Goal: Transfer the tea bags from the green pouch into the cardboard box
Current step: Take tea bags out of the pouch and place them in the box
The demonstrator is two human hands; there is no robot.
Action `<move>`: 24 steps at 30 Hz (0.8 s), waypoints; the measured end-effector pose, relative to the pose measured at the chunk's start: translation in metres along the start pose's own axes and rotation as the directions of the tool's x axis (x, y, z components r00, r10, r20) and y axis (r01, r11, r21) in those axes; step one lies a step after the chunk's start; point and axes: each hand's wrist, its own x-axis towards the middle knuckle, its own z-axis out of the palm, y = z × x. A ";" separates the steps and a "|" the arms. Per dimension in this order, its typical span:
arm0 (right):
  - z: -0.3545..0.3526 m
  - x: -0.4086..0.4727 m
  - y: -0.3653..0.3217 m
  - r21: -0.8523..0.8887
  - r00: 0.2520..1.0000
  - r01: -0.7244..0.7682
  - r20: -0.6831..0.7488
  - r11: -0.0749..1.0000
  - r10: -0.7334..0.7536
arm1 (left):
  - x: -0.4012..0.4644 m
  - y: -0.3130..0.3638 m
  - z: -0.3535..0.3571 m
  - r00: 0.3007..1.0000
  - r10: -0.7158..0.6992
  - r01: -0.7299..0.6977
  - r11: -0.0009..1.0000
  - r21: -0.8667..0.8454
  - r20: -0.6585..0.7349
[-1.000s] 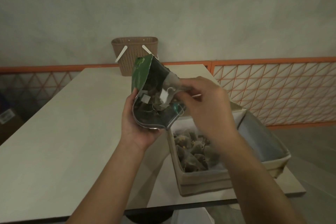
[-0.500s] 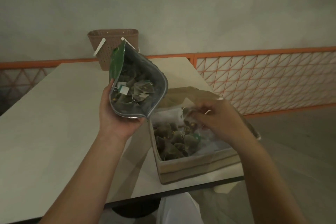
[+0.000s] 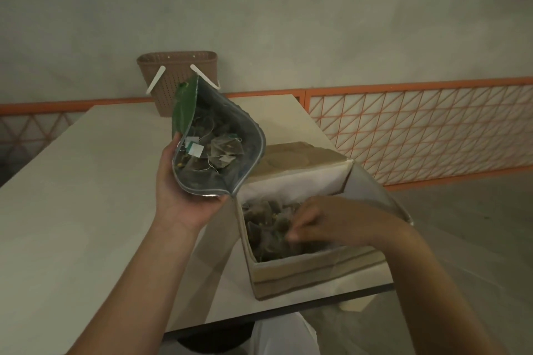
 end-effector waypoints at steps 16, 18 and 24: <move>0.000 0.060 -0.082 0.032 0.641 0.099 -0.766 0.995 -0.039 | 0.000 0.000 0.000 0.999 -0.028 0.028 1.000 -0.009 -0.030; 0.000 0.068 -0.089 -0.087 0.595 -0.025 -0.802 0.996 -0.056 | -0.001 0.000 0.000 0.998 -0.018 0.018 1.000 0.000 -0.054; 0.006 0.086 -0.099 -0.269 0.442 -0.236 -0.886 0.934 -0.143 | 0.002 0.000 -0.004 0.997 0.018 -0.016 1.000 0.021 -0.073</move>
